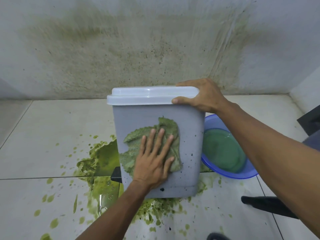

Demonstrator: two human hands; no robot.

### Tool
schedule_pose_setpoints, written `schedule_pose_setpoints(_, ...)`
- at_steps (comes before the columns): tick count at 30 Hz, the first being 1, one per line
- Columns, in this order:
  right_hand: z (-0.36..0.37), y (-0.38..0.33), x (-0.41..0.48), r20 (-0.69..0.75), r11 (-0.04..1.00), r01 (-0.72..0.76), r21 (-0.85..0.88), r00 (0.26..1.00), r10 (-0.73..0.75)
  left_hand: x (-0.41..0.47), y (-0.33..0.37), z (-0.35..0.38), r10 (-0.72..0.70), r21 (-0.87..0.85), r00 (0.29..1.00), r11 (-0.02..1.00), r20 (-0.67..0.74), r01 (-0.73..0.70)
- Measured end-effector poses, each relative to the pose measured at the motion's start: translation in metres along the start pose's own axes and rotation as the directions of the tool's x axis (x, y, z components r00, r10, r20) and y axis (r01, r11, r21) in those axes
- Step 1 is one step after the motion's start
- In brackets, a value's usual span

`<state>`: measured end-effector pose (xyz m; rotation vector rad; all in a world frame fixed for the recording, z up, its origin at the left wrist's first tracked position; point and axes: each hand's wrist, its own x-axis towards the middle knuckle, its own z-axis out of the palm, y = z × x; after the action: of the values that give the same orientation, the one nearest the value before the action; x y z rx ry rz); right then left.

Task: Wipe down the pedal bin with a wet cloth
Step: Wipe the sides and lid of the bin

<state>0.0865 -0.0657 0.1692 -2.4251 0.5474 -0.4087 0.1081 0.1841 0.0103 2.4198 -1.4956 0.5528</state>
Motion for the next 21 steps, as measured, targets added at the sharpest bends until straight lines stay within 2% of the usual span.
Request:
schedule_pose_setpoints(1, -0.001, 0.0, 0.0, 0.005, 1.0, 0.0, 0.008, 1.0, 0.0, -0.008, -0.009, 0.0, -0.018, 0.015, 1.0, 1.0, -0.003, 0.018)
schedule_pose_setpoints(3, 0.0, 0.001, 0.0, 0.01, 1.0, -0.009, 0.013, 1.0, 0.009, -0.012, -0.026, -0.001, -0.155, 0.012, 0.987, 0.988, -0.037, 0.155)
schedule_pose_setpoints(5, 0.003, 0.002, -0.001, -0.003, 1.0, -0.009, 0.006, 1.0, 0.009, 0.0, -0.03, -0.003, -0.34, -0.041, 0.938, 0.94, -0.062, 0.338)
schedule_pose_setpoints(7, 0.005, 0.003, 0.0, -0.024, 1.0, -0.002, 0.014, 1.0, 0.003, 0.021, -0.019, -0.007, -0.413, -0.078, 0.909, 0.909, -0.054, 0.409)
schedule_pose_setpoints(12, 0.006, 0.003, -0.006, -0.06, 1.0, 0.028, 0.0, 0.998, -0.028, 0.031, 0.024, -0.006, -0.202, -0.091, 0.979, 0.976, -0.018, 0.199)
schedule_pose_setpoints(16, 0.008, 0.0, -0.01, -0.065, 0.998, 0.055, 0.02, 0.996, -0.054, -0.004, 0.017, 0.001, -0.064, -0.068, 0.997, 0.996, -0.037, 0.062)
schedule_pose_setpoints(18, 0.01, -0.004, -0.01, -0.067, 0.998, 0.052, 0.028, 0.997, -0.05, -0.013, 0.003, 0.001, -0.112, -0.043, 0.991, 0.993, -0.066, 0.109)
schedule_pose_setpoints(21, 0.011, -0.007, -0.01, -0.076, 0.999, 0.041, 0.029, 0.996, -0.039, -0.002, -0.005, -0.003, -0.317, -0.047, 0.943, 0.948, -0.097, 0.314)
